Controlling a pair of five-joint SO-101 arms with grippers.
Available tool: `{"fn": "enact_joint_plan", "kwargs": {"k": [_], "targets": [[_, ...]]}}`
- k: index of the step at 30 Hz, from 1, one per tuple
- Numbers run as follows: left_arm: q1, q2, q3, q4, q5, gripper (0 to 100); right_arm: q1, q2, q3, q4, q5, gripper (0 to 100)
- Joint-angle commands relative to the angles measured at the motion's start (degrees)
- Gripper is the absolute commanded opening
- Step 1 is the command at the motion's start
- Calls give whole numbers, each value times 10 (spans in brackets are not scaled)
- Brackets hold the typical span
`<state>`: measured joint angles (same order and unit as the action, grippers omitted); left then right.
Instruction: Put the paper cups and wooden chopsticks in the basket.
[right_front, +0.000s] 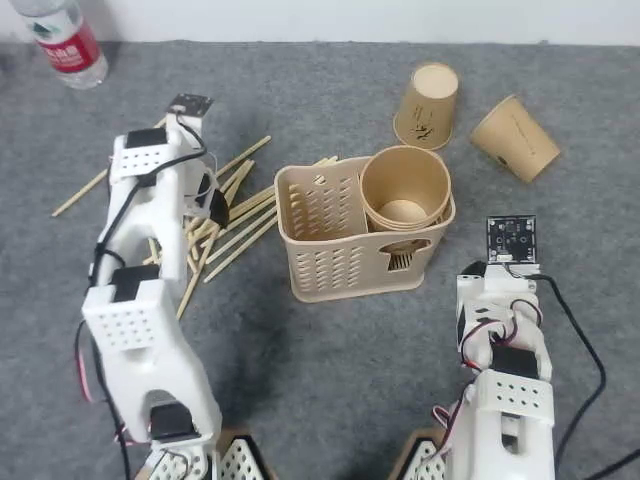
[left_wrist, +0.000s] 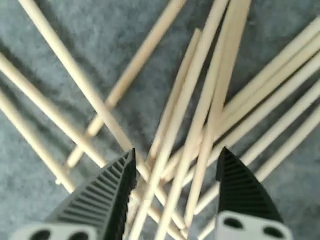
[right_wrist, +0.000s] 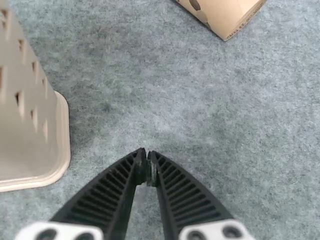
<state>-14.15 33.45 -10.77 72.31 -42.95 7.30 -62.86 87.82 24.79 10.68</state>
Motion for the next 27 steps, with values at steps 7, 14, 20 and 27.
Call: {"fn": "enact_joint_plan", "kwargs": {"k": [7, 14, 20, 27], "targets": [[15, 16, -37, 25, -4, 229, -4, -8, 0, -33, 8, 15], [14, 18, -36, 33, -4, 144, -3, -8, 0, -32, 8, 15], [17, 18, -36, 41, -4, 141, -3, -8, 0, -32, 8, 15], [23, 18, -36, 41, -4, 141, -3, -7, 0, -34, 8, 15]]}}
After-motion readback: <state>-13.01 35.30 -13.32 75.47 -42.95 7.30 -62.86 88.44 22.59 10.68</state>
